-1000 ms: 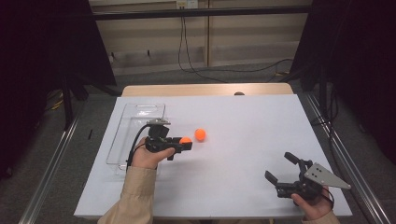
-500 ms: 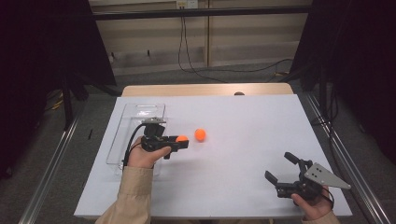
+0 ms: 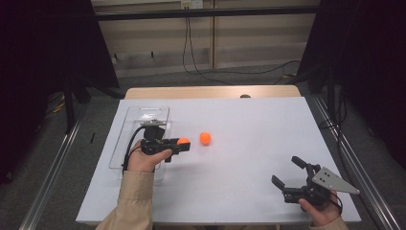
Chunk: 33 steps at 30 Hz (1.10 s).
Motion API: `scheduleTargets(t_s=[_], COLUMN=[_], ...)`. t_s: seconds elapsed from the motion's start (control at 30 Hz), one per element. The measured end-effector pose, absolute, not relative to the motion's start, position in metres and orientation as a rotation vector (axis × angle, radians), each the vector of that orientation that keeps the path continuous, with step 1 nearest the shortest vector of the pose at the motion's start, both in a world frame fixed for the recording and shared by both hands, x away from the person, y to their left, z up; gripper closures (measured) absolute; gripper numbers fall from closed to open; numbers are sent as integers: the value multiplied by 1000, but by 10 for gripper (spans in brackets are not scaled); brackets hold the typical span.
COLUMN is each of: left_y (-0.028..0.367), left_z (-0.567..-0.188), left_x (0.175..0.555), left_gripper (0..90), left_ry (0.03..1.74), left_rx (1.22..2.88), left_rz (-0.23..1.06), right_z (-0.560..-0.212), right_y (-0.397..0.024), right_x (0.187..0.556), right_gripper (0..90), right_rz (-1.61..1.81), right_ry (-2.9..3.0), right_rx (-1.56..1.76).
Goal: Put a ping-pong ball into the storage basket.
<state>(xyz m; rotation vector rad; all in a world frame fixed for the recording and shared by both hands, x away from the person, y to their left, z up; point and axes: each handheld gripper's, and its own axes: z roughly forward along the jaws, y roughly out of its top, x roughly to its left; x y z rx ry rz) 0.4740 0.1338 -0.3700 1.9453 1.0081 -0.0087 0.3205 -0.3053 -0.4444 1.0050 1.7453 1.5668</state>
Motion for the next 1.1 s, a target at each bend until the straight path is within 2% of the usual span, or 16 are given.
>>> scheduleTargets(t_s=[1.1], left_y=[150], left_z=[-365], left_x=[475], left_gripper=[512], left_ry=[1033], left_rx=[1920], left_rz=[17], right_z=[-444], right_y=[-305], right_x=[321], right_gripper=[14], right_rz=[1569], right_ry=[1745], right_rx=[1001])
